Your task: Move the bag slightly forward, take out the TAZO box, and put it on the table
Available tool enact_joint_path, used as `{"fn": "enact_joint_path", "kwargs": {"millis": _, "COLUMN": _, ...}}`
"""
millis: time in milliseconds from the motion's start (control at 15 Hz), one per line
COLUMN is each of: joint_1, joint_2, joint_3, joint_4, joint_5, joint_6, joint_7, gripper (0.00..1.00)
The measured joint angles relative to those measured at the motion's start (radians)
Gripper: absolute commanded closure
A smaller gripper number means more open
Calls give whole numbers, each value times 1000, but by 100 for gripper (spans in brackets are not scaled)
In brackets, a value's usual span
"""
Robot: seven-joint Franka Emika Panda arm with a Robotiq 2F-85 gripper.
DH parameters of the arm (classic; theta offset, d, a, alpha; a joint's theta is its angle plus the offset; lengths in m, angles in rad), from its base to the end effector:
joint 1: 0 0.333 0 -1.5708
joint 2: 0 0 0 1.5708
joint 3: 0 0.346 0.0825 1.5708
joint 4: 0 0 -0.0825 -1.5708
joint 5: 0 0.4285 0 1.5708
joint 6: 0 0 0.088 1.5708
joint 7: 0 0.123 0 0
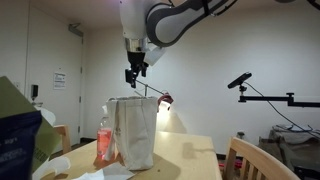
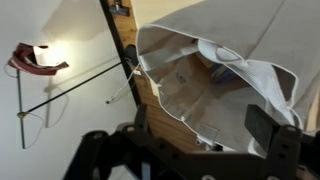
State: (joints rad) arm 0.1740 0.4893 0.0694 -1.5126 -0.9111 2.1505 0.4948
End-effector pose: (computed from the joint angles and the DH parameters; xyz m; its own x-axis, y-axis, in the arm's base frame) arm 0.7626 0.1359 0.4055 0.9041 0.2990 0.3054 0.0447 -0.7768 0.6282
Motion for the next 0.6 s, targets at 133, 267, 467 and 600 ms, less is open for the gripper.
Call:
{"fn": "enact_joint_path", "kwargs": {"millis": 133, "joint_1": -15, "joint_2": 6, "joint_3": 0, "joint_4": 0, "joint_5": 91, "joint_6": 66, "joint_7": -69, "gripper": 0}}
{"fn": "enact_joint_path", "kwargs": {"millis": 267, "joint_1": -22, "joint_2": 10, "joint_3": 0, "joint_4": 0, "joint_5": 187, "joint_6": 90, "joint_7": -143, "gripper": 0}}
{"fn": "enact_joint_path", "kwargs": {"millis": 467, "joint_1": -22, "joint_2": 18, "joint_3": -2, "joint_4": 4, "joint_5": 313, "joint_6": 82, "joint_7": -241, "gripper": 0}}
{"fn": "enact_joint_path", "kwargs": {"millis": 600, "joint_1": -12, "joint_2": 29, "joint_3": -12, "joint_4": 14, "joint_5": 354, "joint_6": 44, "joint_7": -273, "gripper": 0}}
